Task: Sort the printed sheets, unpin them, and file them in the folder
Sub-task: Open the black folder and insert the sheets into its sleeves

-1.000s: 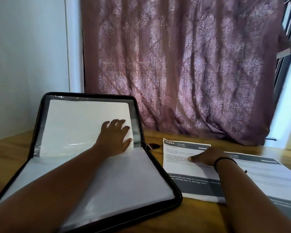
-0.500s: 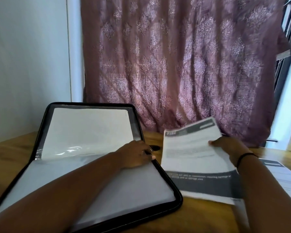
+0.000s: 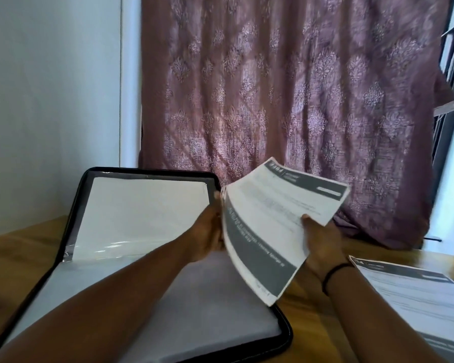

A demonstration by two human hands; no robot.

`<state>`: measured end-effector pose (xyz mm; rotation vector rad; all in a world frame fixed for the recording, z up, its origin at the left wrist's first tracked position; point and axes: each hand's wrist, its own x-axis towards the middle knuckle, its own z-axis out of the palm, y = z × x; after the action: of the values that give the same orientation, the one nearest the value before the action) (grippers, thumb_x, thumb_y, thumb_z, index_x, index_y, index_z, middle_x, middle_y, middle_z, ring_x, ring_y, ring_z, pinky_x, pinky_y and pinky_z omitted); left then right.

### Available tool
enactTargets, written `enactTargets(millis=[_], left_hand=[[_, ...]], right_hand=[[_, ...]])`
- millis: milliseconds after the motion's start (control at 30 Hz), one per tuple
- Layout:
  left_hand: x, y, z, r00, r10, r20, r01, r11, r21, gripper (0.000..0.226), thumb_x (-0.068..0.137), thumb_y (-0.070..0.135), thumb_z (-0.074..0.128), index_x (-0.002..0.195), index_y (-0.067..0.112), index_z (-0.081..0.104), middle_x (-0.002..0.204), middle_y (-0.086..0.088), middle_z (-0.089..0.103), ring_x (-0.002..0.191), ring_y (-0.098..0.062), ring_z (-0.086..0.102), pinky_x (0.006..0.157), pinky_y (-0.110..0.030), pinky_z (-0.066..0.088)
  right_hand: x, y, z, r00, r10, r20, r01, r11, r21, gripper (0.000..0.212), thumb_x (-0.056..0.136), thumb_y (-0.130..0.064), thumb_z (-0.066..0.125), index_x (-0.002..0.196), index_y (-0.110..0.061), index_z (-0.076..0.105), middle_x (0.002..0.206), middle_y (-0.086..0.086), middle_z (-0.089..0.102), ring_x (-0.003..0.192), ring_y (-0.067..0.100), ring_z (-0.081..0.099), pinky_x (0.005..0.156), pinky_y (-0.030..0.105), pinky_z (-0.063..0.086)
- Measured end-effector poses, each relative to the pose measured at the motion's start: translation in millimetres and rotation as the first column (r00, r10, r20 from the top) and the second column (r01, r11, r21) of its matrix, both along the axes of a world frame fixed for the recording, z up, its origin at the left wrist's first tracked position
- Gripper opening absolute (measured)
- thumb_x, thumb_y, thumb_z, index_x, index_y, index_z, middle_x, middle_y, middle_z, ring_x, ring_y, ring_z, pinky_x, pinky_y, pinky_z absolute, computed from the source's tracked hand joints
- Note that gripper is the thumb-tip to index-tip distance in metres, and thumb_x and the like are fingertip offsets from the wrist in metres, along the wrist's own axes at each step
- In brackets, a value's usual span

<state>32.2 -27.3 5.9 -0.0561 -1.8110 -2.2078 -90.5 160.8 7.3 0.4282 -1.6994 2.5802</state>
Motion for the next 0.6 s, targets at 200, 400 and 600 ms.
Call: enactTargets(millis=[200,400,600], left_hand=[[12.3,-0.2,24.0,0.998,0.037,0.056,-0.038,0.999,0.020,0.035,0.083,0.035,0.061,0.106,0.010,0.069,0.099,-0.012,0.072,0.082,-0.026,0.068,0.086,-0.039,0.052],[29.8,-24.3,50.3,0.928,0.267,0.260,-0.215,0.953,-0.211,0.022,0.076,-0.005,0.047,0.090,0.000,0.063,0.084,-0.022,0.064,0.062,-0.027,0.064,0.059,-0.029,0.057],[51.9,-33.9,47.9,0.831,0.284,0.478,-0.067,0.905,-0.421,0.012,0.079,0.001,0.056,0.072,0.004,0.065,0.058,-0.009,0.067,0.048,-0.018,0.065,0.048,-0.025,0.055]], right_hand=[[21.5,-13.3,12.5,0.995,0.081,0.062,-0.071,0.987,-0.145,0.028,0.097,-0.006,0.051,0.124,-0.009,0.058,0.109,0.006,0.069,0.091,0.022,0.067,0.076,0.037,0.056],[1.7,52.8,25.6,0.748,0.627,0.219,-0.662,0.728,0.177,0.077,0.073,-0.067,0.059,0.131,-0.017,0.059,0.130,0.016,0.061,0.119,0.044,0.055,0.095,0.060,0.046],[-33.1,102.2,4.7,0.368,0.920,0.136,-0.922,0.380,-0.077,0.113,0.076,-0.089,0.031,0.150,-0.004,0.024,0.153,0.022,0.029,0.141,0.038,0.030,0.118,0.054,-0.004]])
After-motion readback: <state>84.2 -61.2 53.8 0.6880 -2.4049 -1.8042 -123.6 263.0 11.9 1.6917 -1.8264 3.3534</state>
